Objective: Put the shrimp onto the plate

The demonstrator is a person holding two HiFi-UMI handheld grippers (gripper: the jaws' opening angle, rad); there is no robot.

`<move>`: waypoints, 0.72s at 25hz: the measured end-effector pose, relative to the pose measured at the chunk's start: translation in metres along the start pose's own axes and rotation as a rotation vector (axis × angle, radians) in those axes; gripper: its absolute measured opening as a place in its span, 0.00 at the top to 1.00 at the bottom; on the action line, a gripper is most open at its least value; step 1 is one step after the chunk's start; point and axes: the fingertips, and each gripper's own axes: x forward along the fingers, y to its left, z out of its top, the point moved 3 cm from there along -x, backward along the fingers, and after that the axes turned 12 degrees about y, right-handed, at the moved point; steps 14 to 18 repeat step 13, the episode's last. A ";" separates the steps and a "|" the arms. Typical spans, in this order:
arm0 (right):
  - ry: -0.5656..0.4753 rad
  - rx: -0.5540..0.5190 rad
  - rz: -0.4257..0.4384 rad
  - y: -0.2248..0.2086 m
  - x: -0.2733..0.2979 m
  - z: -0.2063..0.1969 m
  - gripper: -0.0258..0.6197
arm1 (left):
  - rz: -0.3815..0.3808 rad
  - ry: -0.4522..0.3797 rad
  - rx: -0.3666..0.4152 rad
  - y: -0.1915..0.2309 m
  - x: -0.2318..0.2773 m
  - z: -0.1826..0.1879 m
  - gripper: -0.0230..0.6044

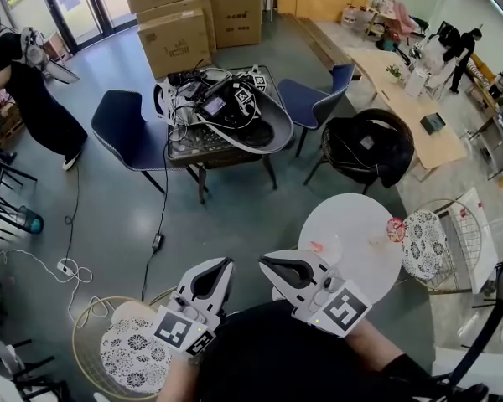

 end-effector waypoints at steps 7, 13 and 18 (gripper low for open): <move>0.002 0.048 -0.023 -0.005 0.000 -0.006 0.93 | 0.000 0.007 0.001 0.001 -0.001 -0.003 0.95; 0.010 0.028 -0.042 -0.012 0.002 -0.013 0.93 | 0.002 0.015 0.000 0.007 0.000 -0.003 0.95; 0.010 0.028 -0.042 -0.012 0.002 -0.013 0.93 | 0.002 0.015 0.000 0.007 0.000 -0.003 0.95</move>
